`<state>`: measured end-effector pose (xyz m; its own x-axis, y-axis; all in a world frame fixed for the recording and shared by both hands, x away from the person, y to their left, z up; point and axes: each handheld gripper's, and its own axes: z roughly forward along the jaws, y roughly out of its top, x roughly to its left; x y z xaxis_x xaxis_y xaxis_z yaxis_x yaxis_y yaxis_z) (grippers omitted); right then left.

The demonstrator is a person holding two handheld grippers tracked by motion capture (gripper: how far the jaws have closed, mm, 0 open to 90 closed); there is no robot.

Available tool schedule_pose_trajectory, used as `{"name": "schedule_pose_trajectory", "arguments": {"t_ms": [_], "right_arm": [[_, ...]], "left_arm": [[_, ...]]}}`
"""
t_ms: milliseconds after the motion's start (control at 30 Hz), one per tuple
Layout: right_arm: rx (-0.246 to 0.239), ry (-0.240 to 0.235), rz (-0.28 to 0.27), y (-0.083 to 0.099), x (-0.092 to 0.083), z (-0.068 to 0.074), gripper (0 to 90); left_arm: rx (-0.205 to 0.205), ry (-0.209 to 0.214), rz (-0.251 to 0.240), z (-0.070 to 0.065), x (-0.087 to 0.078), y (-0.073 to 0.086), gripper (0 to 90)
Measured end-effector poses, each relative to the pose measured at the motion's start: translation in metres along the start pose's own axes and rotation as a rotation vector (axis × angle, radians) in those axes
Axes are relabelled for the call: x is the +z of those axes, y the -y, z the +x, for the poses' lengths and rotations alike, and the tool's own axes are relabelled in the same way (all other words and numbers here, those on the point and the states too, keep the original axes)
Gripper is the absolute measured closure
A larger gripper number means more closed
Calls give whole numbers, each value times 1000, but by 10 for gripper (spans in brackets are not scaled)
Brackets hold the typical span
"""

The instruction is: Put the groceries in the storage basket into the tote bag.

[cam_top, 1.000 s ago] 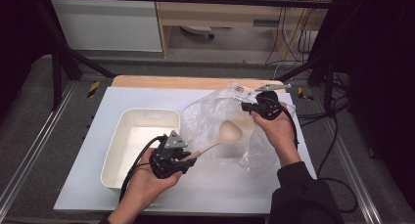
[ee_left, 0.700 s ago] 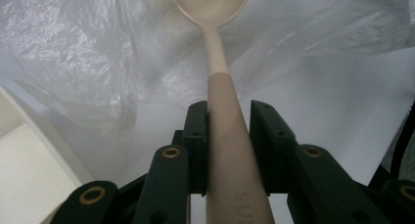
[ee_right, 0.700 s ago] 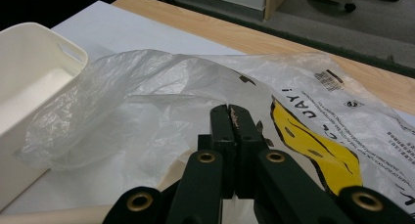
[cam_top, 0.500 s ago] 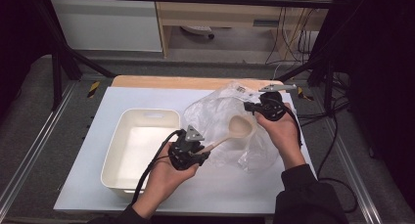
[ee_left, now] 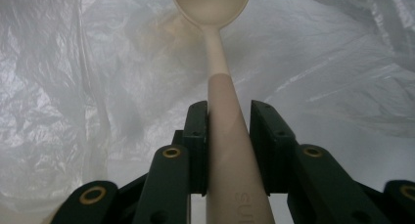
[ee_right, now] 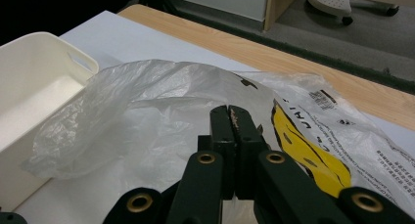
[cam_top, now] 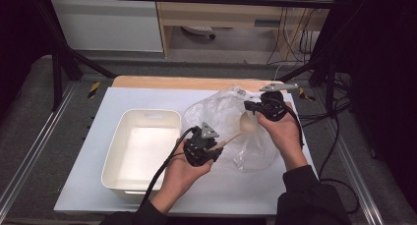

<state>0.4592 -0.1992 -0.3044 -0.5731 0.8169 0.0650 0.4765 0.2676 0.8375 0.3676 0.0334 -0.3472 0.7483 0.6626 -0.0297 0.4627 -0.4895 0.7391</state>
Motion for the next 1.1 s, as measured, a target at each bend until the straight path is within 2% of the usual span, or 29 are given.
{"name": "schedule_pose_trajectory", "arguments": {"t_ms": [267,467,700,767,933,1100], "right_arm": [[1,2,-7,-1,-2,1,900],[-2,2,-13,0,-2,2,900],[0,-4,-20,1,-4,5,900],[0,-8,-18,2,-4,6,900],[-3,-11,-19,4,-5,5,900],[2,-14,-25,5,-9,5,900]], "left_arm": [[-11,-23,-20,-4,13,-3,693],[-22,-58,-44,-7,24,-4,693],[-14,-83,-60,-17,47,-3,693],[-8,-81,-59,-19,54,-3,693],[-17,-79,-90,-22,66,-3,693],[-26,-78,-114,-19,78,-2,694]]}}
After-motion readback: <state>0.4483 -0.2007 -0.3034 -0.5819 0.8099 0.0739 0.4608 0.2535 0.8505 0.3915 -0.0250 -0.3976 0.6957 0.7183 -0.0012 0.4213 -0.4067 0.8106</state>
